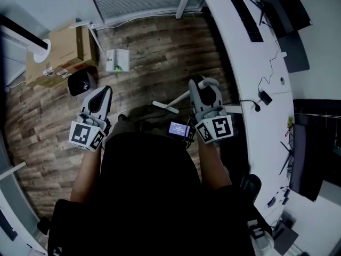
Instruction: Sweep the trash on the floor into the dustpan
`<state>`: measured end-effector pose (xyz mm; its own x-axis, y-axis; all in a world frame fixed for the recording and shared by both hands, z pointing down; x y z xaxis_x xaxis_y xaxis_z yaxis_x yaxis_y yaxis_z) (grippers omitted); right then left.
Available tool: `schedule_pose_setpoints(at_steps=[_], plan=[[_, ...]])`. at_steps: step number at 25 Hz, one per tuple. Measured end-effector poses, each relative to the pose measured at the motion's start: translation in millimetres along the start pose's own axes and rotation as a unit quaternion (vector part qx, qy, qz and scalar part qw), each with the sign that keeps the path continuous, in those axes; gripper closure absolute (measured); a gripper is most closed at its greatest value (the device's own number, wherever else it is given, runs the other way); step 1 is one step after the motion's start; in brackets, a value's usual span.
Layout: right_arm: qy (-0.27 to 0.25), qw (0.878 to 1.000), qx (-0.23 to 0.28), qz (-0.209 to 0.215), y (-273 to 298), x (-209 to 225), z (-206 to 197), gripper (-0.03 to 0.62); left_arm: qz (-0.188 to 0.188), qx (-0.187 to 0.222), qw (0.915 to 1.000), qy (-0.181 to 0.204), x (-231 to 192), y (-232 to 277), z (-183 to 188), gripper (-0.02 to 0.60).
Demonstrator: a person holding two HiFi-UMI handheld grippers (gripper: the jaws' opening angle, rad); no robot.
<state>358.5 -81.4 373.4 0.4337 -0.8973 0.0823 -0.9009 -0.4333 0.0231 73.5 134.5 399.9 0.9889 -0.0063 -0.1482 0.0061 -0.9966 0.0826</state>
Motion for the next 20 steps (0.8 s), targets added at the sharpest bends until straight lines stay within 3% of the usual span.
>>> schedule_pose_setpoints(at_steps=[4,20], plan=[[0.008,1.0,-0.004,0.004,-5,-1,-3,0.508,0.018,0.005,0.9998,0.0,3,-5,-1,0.586],[0.022,1.0,0.009,-0.006,-25,8,-6,0.508,0.023,0.011,0.9997,0.003,22,4,4,0.586]])
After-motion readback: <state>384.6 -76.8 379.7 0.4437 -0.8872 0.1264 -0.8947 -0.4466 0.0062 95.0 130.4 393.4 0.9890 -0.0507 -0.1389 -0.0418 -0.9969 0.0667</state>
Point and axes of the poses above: the fingertips, and each gripper's own axes: y forward along the fingers, x to its right, z out of its top, the point moved 9 cm from there along -y, backward along the fingers
